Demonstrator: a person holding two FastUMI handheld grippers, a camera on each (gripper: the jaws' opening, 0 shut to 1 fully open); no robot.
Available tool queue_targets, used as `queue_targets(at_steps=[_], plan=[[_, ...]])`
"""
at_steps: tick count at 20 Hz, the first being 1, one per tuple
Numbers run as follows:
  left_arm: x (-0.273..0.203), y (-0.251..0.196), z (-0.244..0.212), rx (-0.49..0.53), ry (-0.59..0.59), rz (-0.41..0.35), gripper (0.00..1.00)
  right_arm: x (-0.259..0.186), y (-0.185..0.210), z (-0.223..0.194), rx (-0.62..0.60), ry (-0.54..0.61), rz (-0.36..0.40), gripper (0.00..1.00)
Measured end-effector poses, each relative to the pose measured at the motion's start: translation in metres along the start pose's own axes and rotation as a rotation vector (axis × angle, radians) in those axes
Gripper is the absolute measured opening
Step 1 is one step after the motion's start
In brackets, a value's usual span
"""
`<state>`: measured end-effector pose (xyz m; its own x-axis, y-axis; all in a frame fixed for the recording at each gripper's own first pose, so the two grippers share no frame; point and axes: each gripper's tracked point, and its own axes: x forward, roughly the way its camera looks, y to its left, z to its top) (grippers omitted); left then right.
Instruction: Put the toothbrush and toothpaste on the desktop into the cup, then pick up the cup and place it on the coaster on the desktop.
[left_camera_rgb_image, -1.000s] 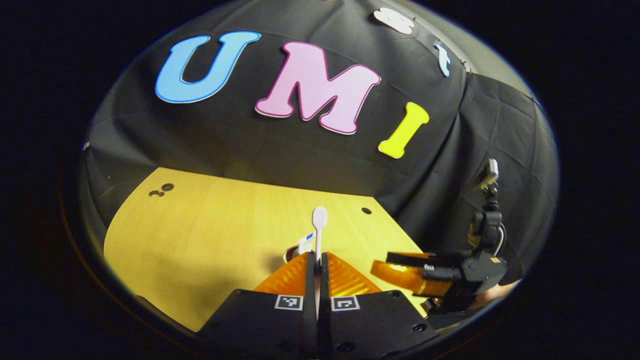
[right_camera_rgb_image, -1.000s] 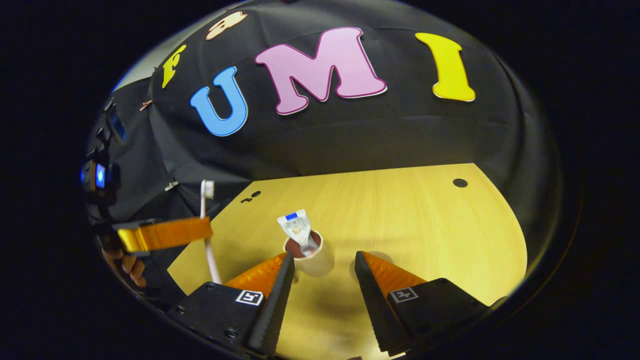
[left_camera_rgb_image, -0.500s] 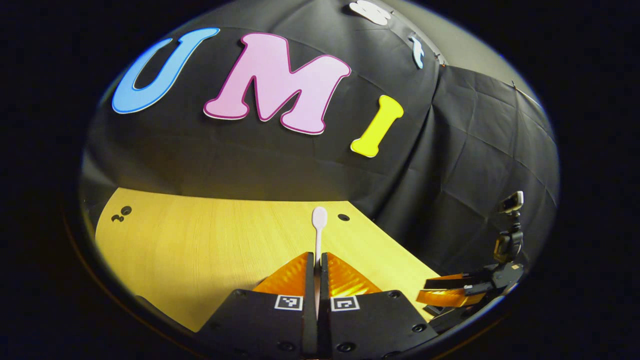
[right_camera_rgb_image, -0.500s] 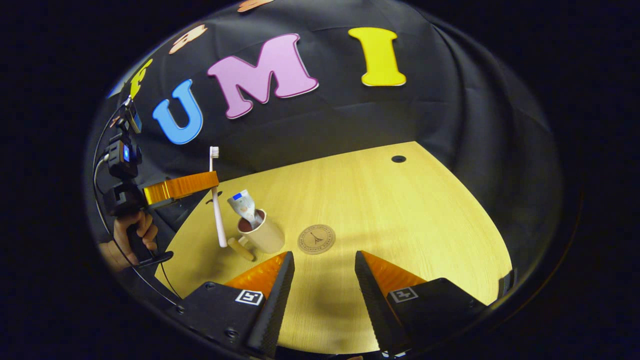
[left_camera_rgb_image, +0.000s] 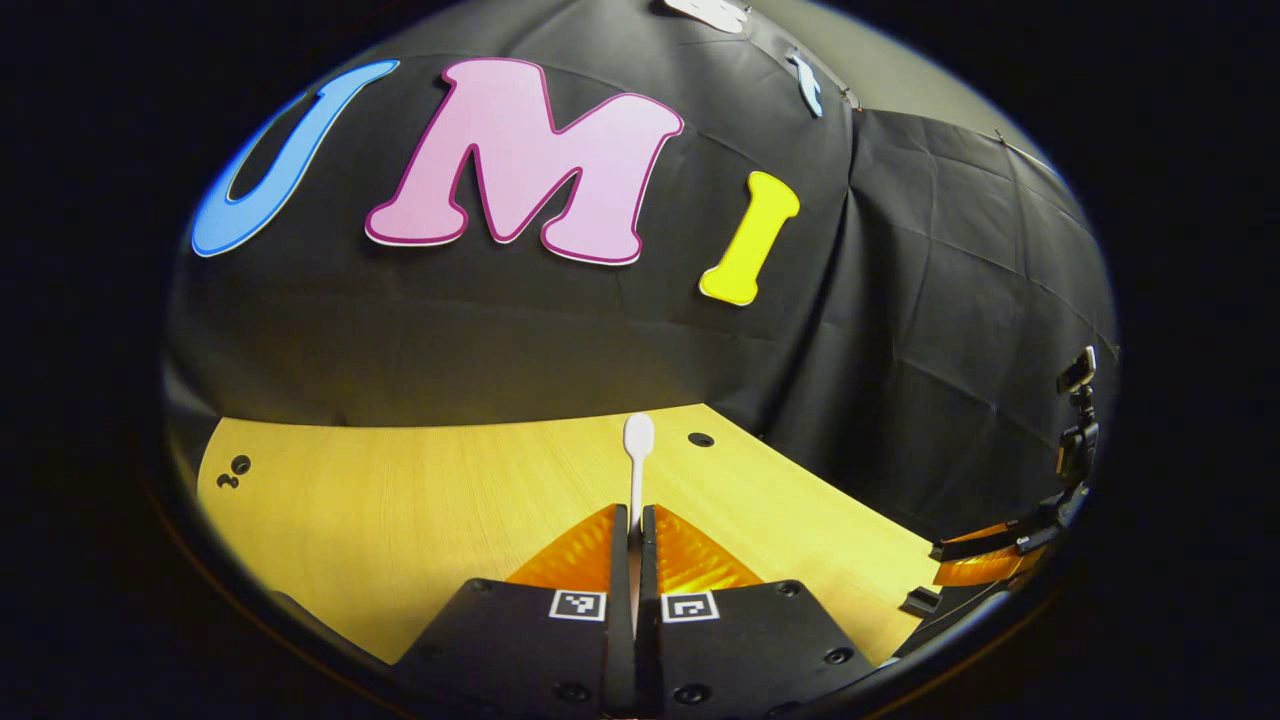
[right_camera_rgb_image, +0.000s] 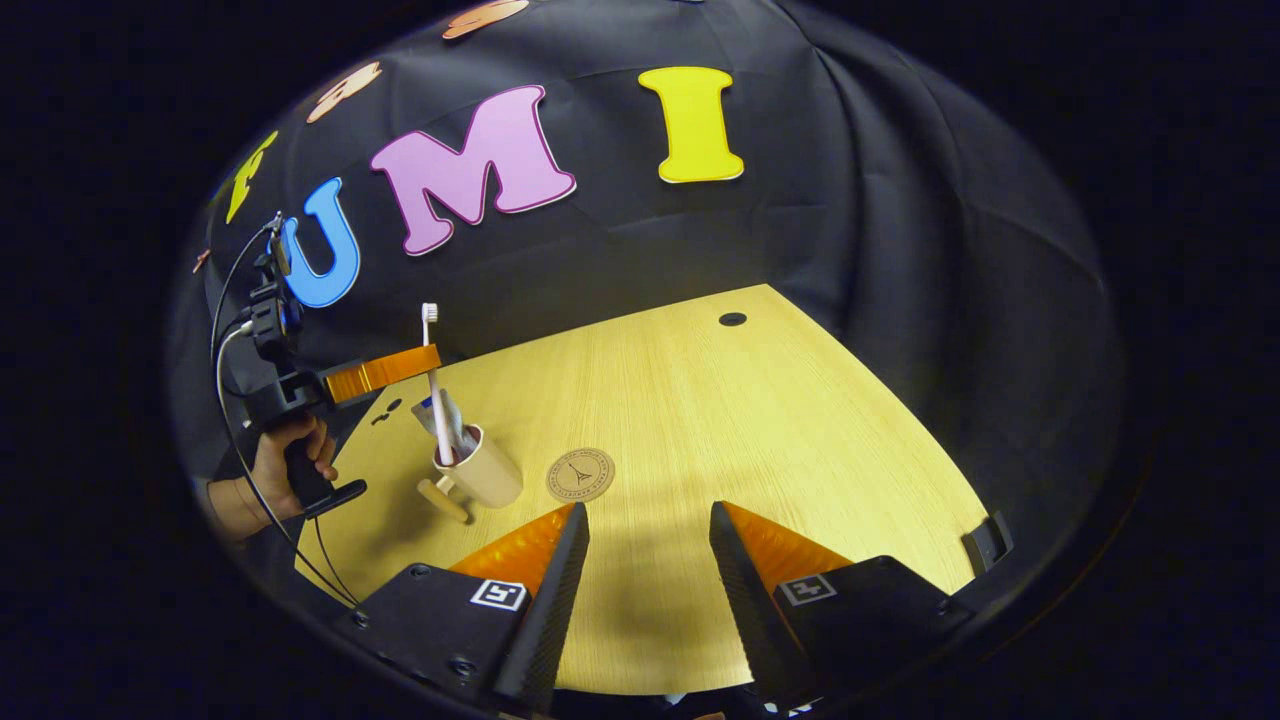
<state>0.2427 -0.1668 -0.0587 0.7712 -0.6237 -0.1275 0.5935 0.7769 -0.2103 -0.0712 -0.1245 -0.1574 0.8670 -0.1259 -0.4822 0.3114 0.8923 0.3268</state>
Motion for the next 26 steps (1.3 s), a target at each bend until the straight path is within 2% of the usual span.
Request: queue_targets(at_steps=[3,9,19,26], plan=[[0.005,0.002,-0.005,0.045,-0.006,0.005,0.06,-0.005,-0.002,-0.004,0.01,0.003,-0.009,0.76],[0.007,0.005,-0.006,0.042,-0.014,0.014,0.06,-0.008,-0.001,-0.011,0.018,0.012,-0.007,0.76],[0.007,0.007,-0.027,0.124,0.037,0.04,0.06,-0.012,-0.006,-0.011,0.05,0.017,0.004,0.76],[-0.001,0.001,-0.028,0.134,0.061,0.047,0.13,-0.012,-0.005,-0.005,0.057,0.01,0.026,0.76]])
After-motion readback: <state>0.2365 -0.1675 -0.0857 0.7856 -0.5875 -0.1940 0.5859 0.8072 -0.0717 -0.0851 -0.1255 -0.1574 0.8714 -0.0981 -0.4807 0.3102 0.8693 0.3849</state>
